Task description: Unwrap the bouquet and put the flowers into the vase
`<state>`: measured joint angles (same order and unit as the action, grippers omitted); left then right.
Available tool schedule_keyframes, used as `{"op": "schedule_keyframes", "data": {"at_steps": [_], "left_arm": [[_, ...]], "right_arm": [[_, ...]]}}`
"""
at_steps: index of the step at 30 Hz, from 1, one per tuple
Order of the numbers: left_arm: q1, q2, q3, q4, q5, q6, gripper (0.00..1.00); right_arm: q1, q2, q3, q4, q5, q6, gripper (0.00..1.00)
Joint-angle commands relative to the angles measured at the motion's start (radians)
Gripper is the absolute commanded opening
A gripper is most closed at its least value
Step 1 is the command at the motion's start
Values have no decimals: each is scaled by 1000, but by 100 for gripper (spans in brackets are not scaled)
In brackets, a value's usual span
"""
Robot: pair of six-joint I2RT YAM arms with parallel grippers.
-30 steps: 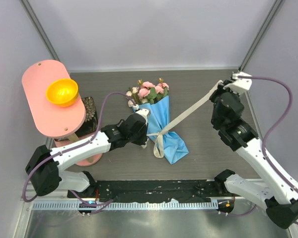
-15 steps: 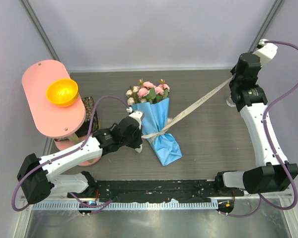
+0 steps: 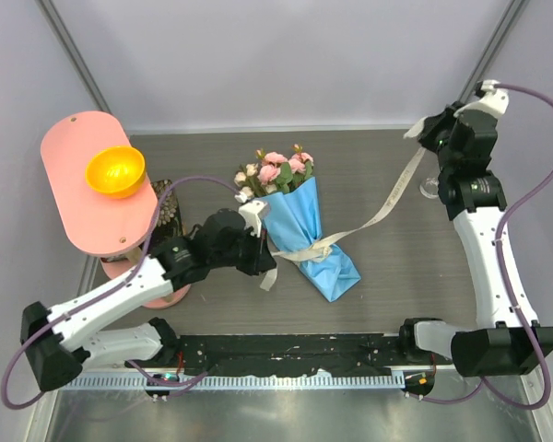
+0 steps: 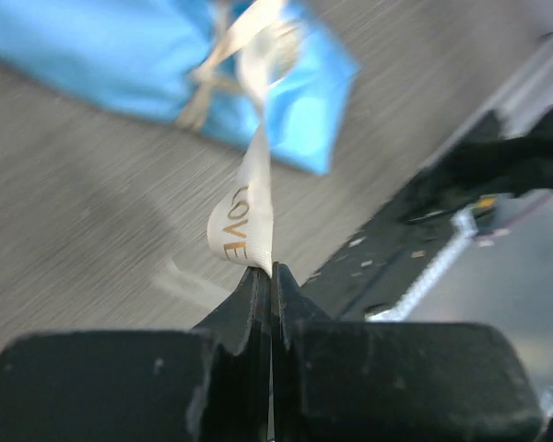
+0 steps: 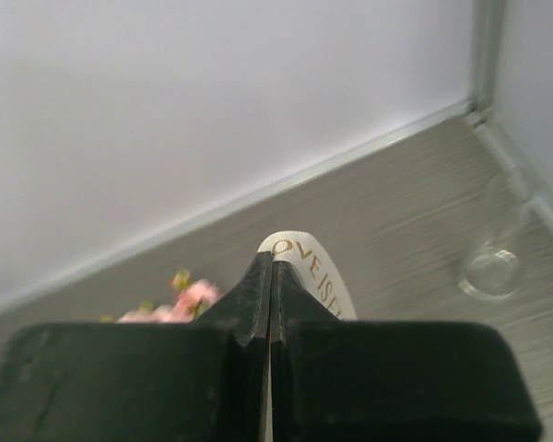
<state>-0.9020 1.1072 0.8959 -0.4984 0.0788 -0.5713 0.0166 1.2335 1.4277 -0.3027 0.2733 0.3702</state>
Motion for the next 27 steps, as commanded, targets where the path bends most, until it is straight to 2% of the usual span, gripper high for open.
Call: {"op": "schedule_keyframes", "data": {"at_steps": [1, 3, 4, 7, 8, 11, 15, 19, 21, 22, 23, 25, 26, 27], "left_arm": [[0, -140, 165, 72, 109, -15, 0], [0, -170, 201, 8, 41, -6, 0], [0, -193, 227, -20, -58, 1, 0], [0, -242, 232, -100, -193, 7, 0], [0, -251, 229, -120, -247, 10, 0], [0, -271, 222, -149, -321, 14, 0], [0, -256, 233, -215, -379, 27, 0], [0, -248, 187, -247, -399, 33, 3], [-2, -253, 141, -229, -386, 31, 18], [0, -253, 133, -217, -376, 30, 37], [0, -251, 127, -210, -358, 30, 48], [0, -241, 127, -186, -305, 30, 67], [-2, -236, 127, -174, -281, 33, 71], [0, -224, 123, -157, -258, 42, 81]], "right_arm": [[19, -69, -142, 97, -457, 102, 1], [49, -75, -168, 47, -456, 76, 1], [52, -80, -173, 24, -436, 38, 1], [54, -138, -197, -47, -304, -16, 1], [52, -166, -220, -52, -213, -23, 1], [54, -265, -248, -36, -97, -24, 1], [54, -330, -265, -19, -89, 15, 1], [54, -361, -398, 3, -66, 104, 5], [54, -364, -464, 14, -42, 159, 7], [52, -350, -513, 13, -43, 167, 11], [52, -336, -529, 7, -57, 165, 22], [51, -299, -536, -25, -121, 107, 32], [54, -264, -533, -35, -144, 93, 40], [57, -253, -533, -41, -179, 79, 45]]}}
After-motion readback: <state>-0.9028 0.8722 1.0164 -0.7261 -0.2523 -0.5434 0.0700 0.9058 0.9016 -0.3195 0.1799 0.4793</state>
